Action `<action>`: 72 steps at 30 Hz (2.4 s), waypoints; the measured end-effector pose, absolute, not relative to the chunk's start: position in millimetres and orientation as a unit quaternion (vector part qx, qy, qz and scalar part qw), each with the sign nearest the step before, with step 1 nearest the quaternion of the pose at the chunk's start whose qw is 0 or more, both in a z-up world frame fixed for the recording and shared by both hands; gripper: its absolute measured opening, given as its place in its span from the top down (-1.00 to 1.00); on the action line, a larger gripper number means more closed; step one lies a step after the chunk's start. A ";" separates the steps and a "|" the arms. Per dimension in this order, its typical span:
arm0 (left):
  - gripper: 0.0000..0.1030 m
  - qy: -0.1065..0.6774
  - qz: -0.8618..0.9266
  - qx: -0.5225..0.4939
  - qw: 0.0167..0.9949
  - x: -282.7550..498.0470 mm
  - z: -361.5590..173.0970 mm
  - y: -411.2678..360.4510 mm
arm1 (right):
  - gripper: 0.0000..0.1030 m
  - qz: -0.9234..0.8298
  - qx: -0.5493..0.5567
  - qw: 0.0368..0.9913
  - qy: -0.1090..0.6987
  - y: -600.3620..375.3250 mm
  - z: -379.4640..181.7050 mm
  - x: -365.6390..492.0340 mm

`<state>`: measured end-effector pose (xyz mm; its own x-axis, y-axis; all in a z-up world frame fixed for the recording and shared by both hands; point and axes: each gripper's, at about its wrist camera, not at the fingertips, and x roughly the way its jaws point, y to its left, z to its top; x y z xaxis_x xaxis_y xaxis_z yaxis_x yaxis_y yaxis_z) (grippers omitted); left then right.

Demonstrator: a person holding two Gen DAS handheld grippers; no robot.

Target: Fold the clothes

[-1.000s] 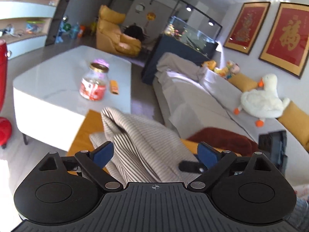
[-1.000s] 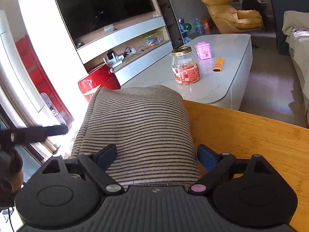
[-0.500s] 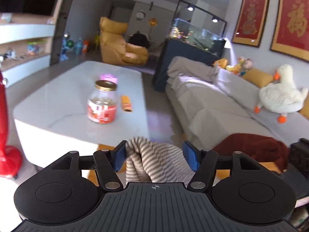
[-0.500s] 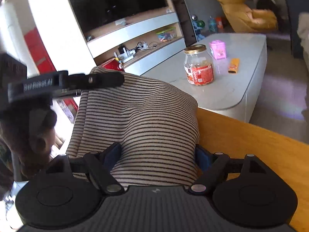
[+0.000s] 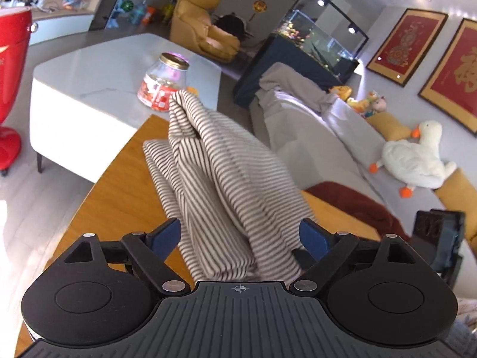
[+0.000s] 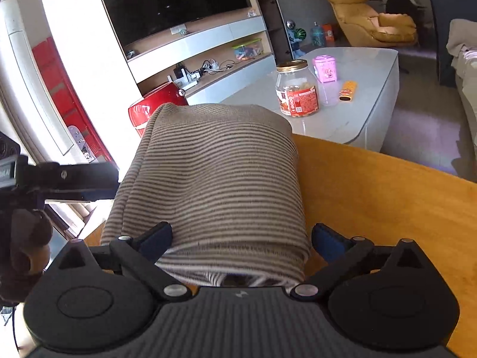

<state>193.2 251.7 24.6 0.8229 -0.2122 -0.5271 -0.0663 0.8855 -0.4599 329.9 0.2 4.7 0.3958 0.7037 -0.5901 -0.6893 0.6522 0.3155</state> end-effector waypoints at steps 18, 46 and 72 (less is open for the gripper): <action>-1.00 0.330 0.197 -0.110 0.917 152.7 2.7 127.8 | -1.00 0.243 -0.079 0.901 0.351 -60.0 -8.6 273.1; -1.00 0.334 0.236 -0.081 0.909 170.6 4.0 103.4 | -1.00 0.258 -0.091 0.904 0.329 -64.1 -19.1 278.9; -1.00 0.333 0.236 -0.082 0.909 170.7 2.9 103.5 | -1.00 0.259 -0.091 0.904 0.329 -63.8 -18.6 278.9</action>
<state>170.7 103.5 2.9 0.6666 0.3744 -0.6446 -0.4831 0.8755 0.0089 278.9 -63.8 -18.6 0.6503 0.4078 -0.6409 -0.5271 0.8498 0.0059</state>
